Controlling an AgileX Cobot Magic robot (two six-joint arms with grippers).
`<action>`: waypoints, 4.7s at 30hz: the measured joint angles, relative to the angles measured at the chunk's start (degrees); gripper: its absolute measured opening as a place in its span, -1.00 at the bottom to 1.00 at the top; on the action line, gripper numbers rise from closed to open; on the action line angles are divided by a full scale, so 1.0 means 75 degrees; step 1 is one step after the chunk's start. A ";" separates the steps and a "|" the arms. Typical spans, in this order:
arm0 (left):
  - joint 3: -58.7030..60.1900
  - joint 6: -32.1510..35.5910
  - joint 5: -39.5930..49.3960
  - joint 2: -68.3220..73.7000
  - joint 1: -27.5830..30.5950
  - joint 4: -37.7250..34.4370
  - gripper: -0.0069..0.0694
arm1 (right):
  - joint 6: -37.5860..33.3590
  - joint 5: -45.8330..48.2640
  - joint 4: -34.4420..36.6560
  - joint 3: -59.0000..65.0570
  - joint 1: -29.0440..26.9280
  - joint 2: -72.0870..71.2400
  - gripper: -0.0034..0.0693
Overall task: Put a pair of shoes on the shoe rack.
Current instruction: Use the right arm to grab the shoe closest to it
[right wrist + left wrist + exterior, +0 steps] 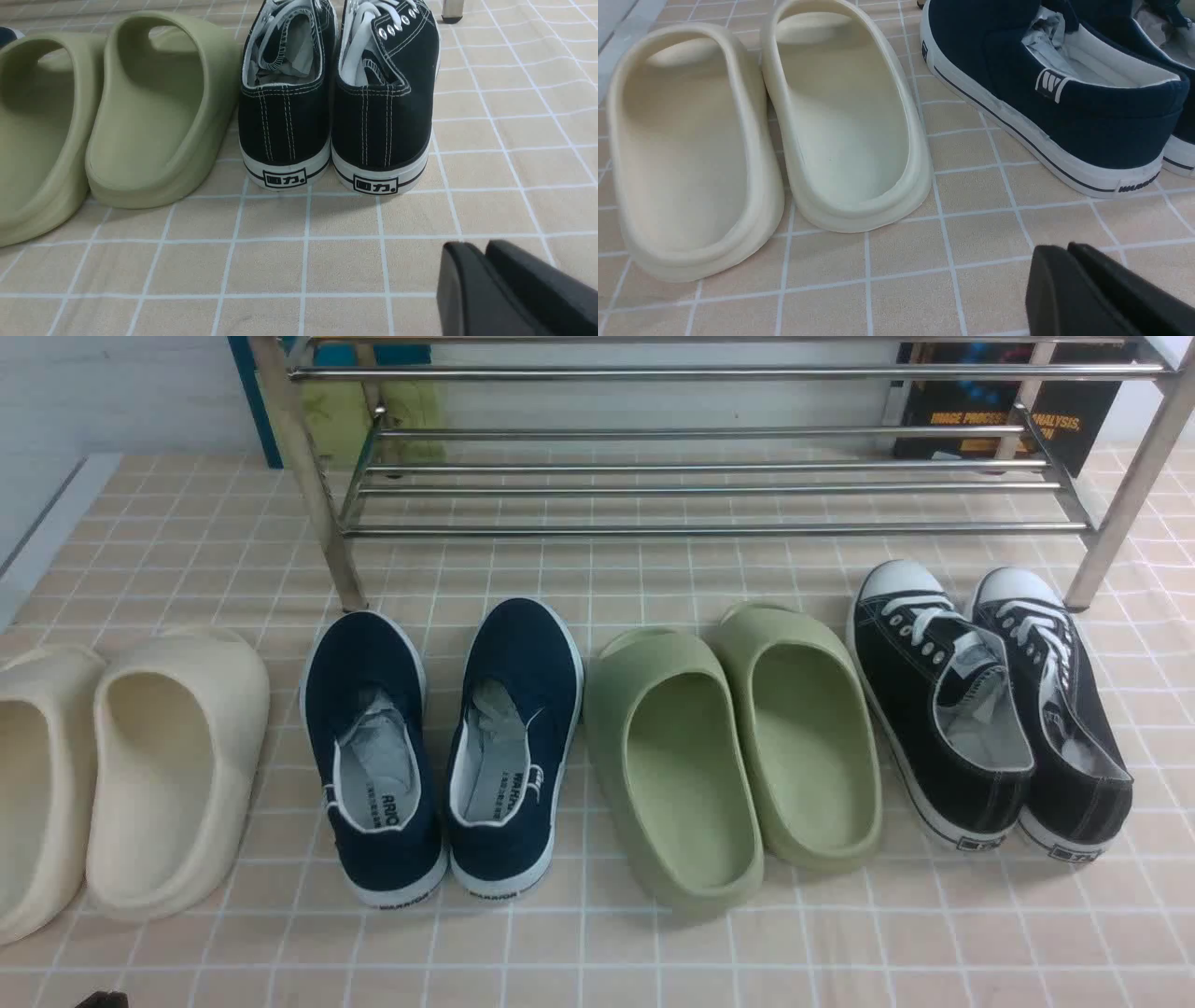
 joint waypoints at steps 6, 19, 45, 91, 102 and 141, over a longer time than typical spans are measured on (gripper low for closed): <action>0.0000 0.0000 0.0000 0.0000 0.0000 0.0000 -0.69 | 0.0000 0.0000 0.0000 0.0000 0.0000 0.0000 -0.69; 0.0000 0.0000 0.0000 0.0000 0.0000 0.0000 -0.66 | 0.0000 0.0000 0.0000 0.0000 0.0000 0.0000 -0.68; 0.0000 0.0000 0.0000 0.0000 0.0000 0.0000 -0.62 | -0.0008 0.0000 0.0009 0.0000 0.0000 0.0000 -0.59; 0.0000 0.0000 0.0000 0.0000 0.0000 0.0029 -0.52 | 0.2977 -0.7108 -0.0803 -0.0612 0.0000 0.0060 -0.47; 0.0000 0.0000 0.0000 0.0000 0.0000 0.0029 -0.51 | 0.2977 -0.3905 -0.3399 -0.4020 0.0000 0.3192 -0.95; 0.0000 0.0000 0.0000 0.0000 0.0000 0.0036 -0.46 | 0.0302 0.1637 -0.1061 -0.7928 0.2134 1.2673 0.43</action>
